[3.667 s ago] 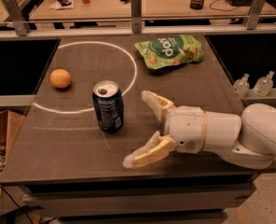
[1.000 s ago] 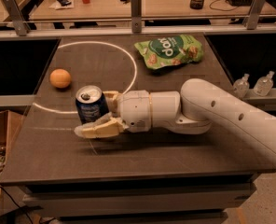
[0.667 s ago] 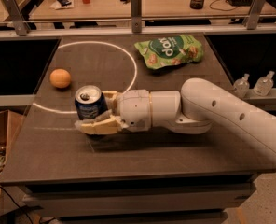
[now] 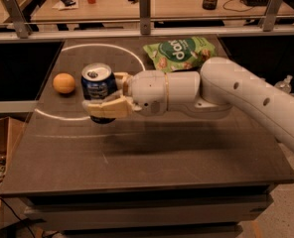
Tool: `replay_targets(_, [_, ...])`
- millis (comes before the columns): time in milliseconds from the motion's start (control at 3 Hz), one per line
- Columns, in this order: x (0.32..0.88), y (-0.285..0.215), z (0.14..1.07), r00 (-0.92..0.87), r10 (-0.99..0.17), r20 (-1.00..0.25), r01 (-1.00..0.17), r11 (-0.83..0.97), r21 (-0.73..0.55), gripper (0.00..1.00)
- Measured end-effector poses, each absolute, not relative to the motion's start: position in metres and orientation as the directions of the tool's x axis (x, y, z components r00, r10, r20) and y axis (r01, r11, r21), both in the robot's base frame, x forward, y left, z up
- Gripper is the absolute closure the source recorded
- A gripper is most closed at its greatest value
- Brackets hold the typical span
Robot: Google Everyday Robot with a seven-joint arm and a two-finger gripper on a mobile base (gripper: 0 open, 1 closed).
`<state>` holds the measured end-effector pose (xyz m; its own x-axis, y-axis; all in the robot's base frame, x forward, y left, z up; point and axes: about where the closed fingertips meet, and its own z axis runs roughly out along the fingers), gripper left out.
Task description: Pick pepsi can
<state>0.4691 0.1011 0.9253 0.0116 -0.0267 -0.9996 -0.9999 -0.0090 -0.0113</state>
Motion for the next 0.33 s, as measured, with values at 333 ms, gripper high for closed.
replay_targets(333, [0.4761,0.0979,0.9400,-0.016,-0.015,-1.000,-1.000,-0.016,0.016,1.00])
